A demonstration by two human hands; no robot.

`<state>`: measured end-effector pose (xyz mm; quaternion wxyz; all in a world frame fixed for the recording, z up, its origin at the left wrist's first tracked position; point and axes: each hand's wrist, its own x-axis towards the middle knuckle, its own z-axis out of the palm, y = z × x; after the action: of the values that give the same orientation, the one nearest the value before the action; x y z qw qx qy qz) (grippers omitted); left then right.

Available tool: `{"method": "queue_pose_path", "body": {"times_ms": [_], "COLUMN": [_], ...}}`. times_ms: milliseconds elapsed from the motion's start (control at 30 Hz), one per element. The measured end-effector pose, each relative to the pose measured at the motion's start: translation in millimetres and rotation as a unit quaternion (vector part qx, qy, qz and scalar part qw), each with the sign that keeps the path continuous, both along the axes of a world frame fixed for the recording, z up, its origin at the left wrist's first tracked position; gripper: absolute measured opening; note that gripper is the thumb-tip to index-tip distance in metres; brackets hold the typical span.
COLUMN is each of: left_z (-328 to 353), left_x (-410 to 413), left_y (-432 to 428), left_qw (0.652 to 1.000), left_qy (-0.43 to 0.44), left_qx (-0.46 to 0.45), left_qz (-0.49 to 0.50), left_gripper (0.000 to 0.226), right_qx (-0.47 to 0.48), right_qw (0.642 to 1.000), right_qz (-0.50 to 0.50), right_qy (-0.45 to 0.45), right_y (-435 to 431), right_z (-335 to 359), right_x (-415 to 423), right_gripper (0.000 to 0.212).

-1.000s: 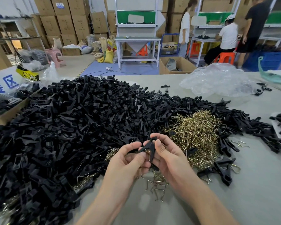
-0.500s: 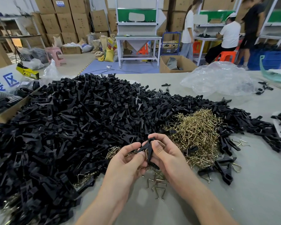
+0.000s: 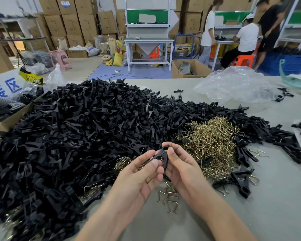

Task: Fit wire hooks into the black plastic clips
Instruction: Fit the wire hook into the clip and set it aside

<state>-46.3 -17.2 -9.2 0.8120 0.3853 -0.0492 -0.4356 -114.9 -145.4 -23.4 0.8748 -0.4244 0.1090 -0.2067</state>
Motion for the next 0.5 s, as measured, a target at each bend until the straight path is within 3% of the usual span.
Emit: {"method": "queue_pose_path", "body": {"times_ms": [133,267,500], "left_z": [0.7,-2.2,-4.6], "left_x": [-1.2,-6.1,-6.8], "left_y": [0.9,-4.3,-5.7], "left_qw": [0.998,0.999,0.999], "left_qy": [0.019,-0.005,0.003], "left_qx": [-0.049,-0.031,-0.033], "left_qz": [-0.031,-0.008,0.021], "left_gripper": [0.040,0.035,0.044], "right_qx": [0.054,0.073,0.102], "right_qw": [0.998,0.997,0.994], "right_qz": [-0.007,0.005,0.017], "right_qy": [0.003,0.012,0.016], "right_y": [-2.0,-1.9,-0.8], "right_z": [5.7,6.6,5.8], "right_x": [-1.6,-3.3,-2.9], "right_gripper": [0.028,0.033,0.029]}}
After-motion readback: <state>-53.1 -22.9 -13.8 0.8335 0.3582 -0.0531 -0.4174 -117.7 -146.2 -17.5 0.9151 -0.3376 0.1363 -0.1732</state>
